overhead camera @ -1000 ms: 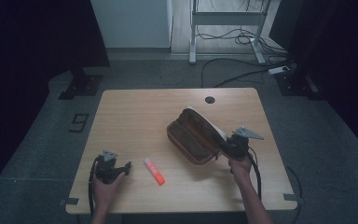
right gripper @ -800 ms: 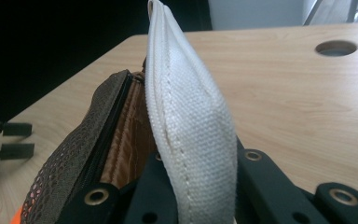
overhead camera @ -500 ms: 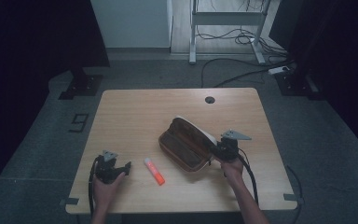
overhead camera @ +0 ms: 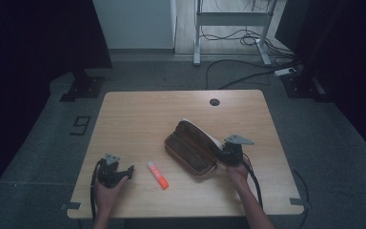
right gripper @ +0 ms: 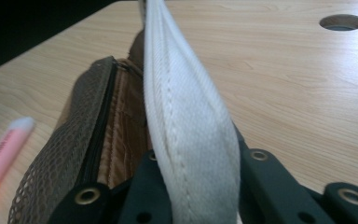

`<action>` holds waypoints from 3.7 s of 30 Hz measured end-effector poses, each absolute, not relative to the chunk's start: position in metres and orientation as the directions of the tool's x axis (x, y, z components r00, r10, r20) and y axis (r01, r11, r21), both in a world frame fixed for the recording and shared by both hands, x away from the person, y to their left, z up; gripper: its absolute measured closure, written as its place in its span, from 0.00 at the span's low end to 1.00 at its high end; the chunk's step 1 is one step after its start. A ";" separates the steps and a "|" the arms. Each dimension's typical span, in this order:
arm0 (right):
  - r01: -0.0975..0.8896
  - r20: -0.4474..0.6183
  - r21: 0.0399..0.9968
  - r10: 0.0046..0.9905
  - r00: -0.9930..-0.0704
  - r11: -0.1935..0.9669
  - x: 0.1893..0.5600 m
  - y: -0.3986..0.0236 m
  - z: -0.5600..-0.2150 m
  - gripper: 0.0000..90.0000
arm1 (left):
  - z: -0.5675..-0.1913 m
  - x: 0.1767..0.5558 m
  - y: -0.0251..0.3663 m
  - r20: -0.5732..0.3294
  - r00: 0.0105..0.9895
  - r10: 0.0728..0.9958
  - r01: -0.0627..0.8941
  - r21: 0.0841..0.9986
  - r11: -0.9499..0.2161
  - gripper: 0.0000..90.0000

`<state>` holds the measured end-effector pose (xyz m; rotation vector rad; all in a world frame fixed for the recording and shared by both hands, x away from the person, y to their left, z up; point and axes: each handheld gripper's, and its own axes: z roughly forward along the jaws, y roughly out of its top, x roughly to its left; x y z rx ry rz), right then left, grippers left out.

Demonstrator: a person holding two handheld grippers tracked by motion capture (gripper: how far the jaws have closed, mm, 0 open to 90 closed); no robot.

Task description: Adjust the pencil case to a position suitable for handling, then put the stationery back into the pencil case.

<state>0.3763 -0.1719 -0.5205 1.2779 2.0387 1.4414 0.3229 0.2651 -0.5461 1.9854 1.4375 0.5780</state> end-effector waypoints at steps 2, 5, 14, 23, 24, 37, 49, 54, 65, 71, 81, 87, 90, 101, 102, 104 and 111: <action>0.474 0.198 0.875 0.821 -0.535 0.097 0.377 -0.172 -0.522 0.82 | -0.546 0.323 0.265 -0.006 0.315 0.949 0.682 0.697 -0.222 0.24; 0.469 0.188 0.876 0.818 -0.544 0.110 0.377 -0.173 -0.522 0.75 | -0.546 0.323 0.265 -0.006 0.315 0.949 0.682 0.697 -0.222 0.24; 0.422 0.130 0.899 0.850 -0.511 0.116 0.371 -0.177 -0.503 0.34 | -0.546 0.323 0.265 -0.006 0.315 0.949 0.682 0.697 -0.222 0.24; 0.374 0.152 0.925 0.843 -0.517 0.063 0.357 -0.189 -0.471 0.30 | -0.546 0.323 0.265 -0.006 0.315 0.949 0.682 0.697 -0.222 0.24; 0.368 0.153 0.928 0.839 -0.521 0.059 0.355 -0.189 -0.468 0.30 | -0.546 0.323 0.265 -0.006 0.315 0.949 0.682 0.697 -0.222 0.24; 0.348 0.118 0.927 0.773 -0.623 0.139 0.339 -0.157 -0.458 0.31 | -0.546 0.323 0.265 -0.005 0.314 0.949 0.681 0.698 -0.222 0.24; 0.360 0.117 0.912 0.717 -0.687 0.196 0.334 -0.131 -0.469 0.34 | -0.546 0.323 0.265 -0.006 0.315 0.949 0.682 0.697 -0.222 0.24; 0.350 0.115 0.912 0.683 -0.721 0.216 0.331 -0.119 -0.473 0.36 | -0.546 0.323 0.265 -0.005 0.314 0.949 0.681 0.698 -0.222 0.24; 0.361 0.118 0.897 0.649 -0.751 0.255 0.326 -0.097 -0.485 0.37 | -0.546 0.323 0.265 -0.006 0.315 0.949 0.682 0.697 -0.222 0.24; 0.367 0.123 0.891 0.635 -0.762 0.267 0.323 -0.089 -0.489 0.38 | -0.546 0.323 0.265 -0.005 0.315 0.949 0.682 0.697 -0.222 0.24; 0.379 0.139 0.884 0.623 -0.770 0.272 0.320 -0.076 -0.496 0.39 | -0.546 0.323 0.265 -0.006 0.315 0.949 0.682 0.697 -0.222 0.24; 0.383 0.144 0.883 0.618 -0.773 0.273 0.317 -0.069 -0.500 0.41 | -0.546 0.323 0.265 -0.005 0.315 0.949 0.682 0.697 -0.222 0.24; 0.384 0.145 0.878 0.607 -0.782 0.285 0.316 -0.065 -0.502 0.42 | -0.546 0.323 0.265 -0.006 0.315 0.949 0.682 0.697 -0.222 0.24; 0.400 0.153 0.859 0.586 -0.796 0.320 0.313 -0.046 -0.515 0.43 | -0.546 0.323 0.265 -0.005 0.315 0.949 0.682 0.697 -0.222 0.24; 0.405 0.157 0.857 0.586 -0.795 0.320 0.313 -0.045 -0.515 0.43 | -0.546 0.323 0.265 -0.005 0.315 0.949 0.682 0.697 -0.222 0.24; 0.405 0.154 0.854 0.587 -0.795 0.325 0.312 -0.042 -0.518 0.43 | -0.546 0.323 0.265 -0.006 0.315 0.949 0.682 0.697 -0.222 0.24; 0.410 0.142 0.835 0.577 -0.805 0.367 0.310 -0.031 -0.526 0.44 | -0.546 0.323 0.265 -0.006 0.315 0.949 0.682 0.697 -0.222 0.24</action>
